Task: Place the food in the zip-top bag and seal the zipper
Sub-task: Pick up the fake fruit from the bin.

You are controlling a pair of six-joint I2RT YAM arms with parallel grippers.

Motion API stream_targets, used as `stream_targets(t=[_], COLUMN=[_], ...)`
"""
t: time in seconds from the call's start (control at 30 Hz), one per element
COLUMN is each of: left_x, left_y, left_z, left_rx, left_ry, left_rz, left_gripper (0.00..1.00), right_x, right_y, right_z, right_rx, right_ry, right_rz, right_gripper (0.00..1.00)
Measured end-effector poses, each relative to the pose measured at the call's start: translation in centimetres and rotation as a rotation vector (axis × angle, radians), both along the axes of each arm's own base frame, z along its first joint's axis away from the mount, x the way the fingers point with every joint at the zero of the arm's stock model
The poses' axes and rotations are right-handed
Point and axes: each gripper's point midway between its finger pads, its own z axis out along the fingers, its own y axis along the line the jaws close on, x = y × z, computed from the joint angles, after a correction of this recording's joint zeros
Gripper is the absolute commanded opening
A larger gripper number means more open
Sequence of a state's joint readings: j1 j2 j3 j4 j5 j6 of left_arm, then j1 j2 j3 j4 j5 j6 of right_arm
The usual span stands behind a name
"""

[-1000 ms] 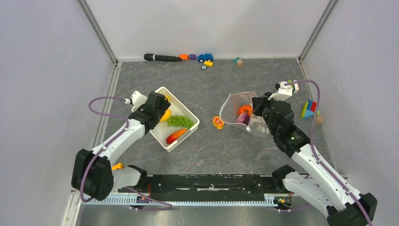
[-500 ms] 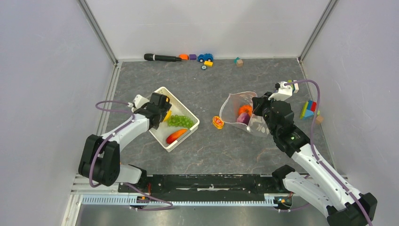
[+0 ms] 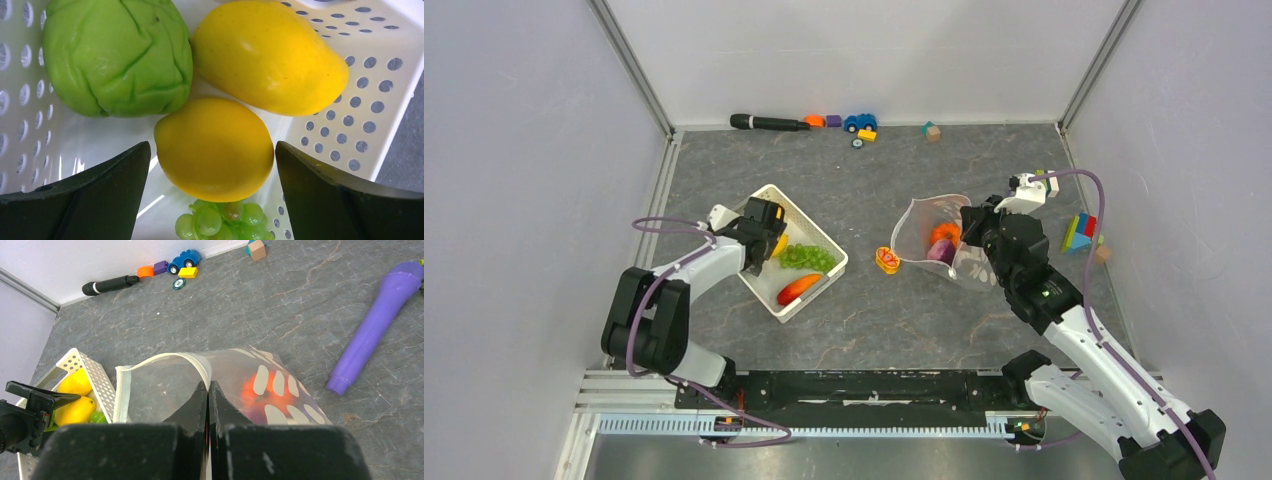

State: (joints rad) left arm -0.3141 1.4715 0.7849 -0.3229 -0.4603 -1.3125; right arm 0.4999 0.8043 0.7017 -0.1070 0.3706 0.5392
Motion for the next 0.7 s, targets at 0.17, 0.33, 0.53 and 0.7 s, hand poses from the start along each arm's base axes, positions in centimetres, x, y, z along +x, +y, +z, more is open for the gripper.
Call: stream_targets(t=[0.17, 0.33, 0.53, 0.7], left_x=[0.31, 0.5, 0.71, 0.52], left_y=[0.1, -0.15, -0.32, -0.27], left_z=[-0.44, -0.52, -0.39, 0.07], left_rx=[-0.004, -0.023, -0.034, -0.039], left_ry=[0.002, -0.002, -0.012, -0.027], left_rz=[0.006, 0.008, 0.008, 0.006], left_gripper=[0.92, 0.69, 0.55, 0.47], right_x=[-0.01, -0.04, -0.08, -0.15], right_y=[-0.04, -0.13, -0.21, -0.25], right_z=[0.02, 0.13, 0.21, 0.28], right_rx=[-0.003, -0.004, -0.003, -0.002], right_ry=[-0.001, -0.005, -0.007, -0.009], right_rz=[0.0, -0.003, -0.006, -0.006], right_gripper=[0.0, 0.0, 0.0, 0.0])
